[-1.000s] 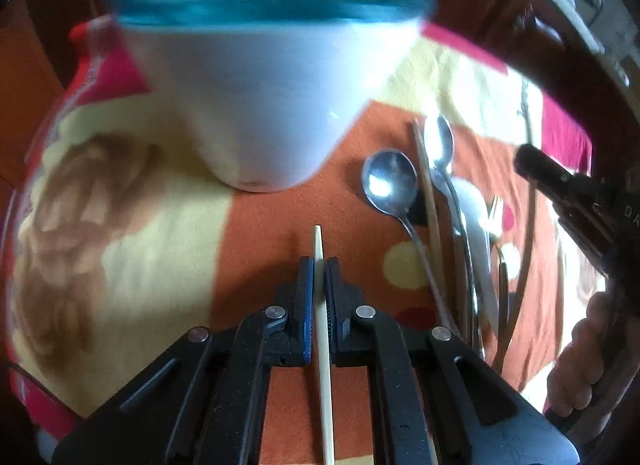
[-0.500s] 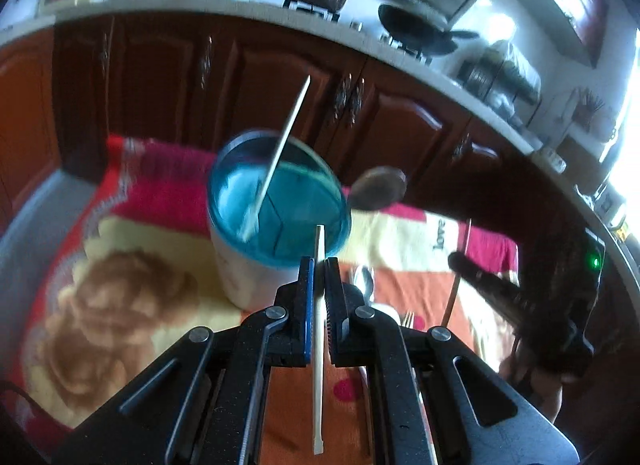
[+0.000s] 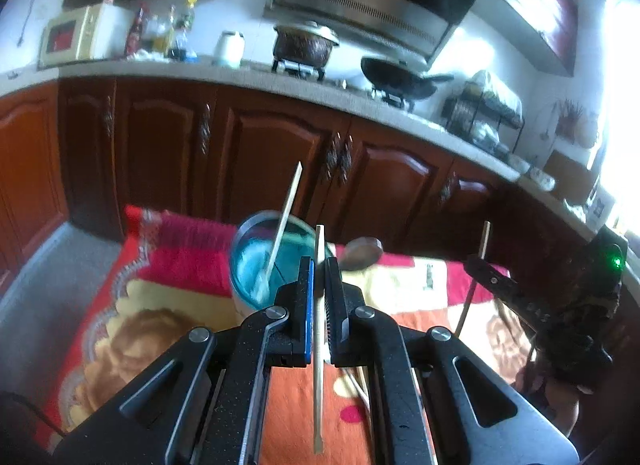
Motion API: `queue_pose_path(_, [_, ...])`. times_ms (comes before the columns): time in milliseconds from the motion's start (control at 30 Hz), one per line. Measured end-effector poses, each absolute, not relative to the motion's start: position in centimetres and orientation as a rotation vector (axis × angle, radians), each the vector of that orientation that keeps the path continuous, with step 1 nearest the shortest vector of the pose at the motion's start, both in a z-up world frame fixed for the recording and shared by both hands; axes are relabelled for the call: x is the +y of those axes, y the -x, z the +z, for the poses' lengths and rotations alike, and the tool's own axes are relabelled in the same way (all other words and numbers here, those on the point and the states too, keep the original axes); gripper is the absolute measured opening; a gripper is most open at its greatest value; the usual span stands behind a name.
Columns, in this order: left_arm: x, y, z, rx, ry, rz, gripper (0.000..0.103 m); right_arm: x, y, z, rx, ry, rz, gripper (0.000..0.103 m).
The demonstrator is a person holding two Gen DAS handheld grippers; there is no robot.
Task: Organize utensils
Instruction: 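Lift both chopsticks and carry them above the white cup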
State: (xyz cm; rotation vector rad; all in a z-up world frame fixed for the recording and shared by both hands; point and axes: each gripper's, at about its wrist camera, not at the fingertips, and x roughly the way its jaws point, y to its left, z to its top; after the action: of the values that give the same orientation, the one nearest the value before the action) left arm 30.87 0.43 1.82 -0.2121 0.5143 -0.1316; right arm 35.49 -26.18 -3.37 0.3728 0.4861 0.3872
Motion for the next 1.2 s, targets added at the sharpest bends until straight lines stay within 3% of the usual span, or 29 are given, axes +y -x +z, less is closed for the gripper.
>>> queue_pose_path(467, [5.6, -36.6, 8.6, 0.254, 0.267, -0.016, 0.004, -19.7, -39.1, 5.8, 0.297, -0.405, 0.433, 0.005])
queue_pose_path(667, [6.7, -39.5, 6.5, 0.251, 0.273, 0.013, 0.004, -17.4, -41.7, 6.4, 0.275, -0.405, 0.367, 0.005])
queue_pose_path(1200, [5.7, -40.7, 0.7, 0.324, 0.22, -0.003, 0.004, -12.2, -44.2, 2.0, 0.33, -0.263, 0.3, 0.005])
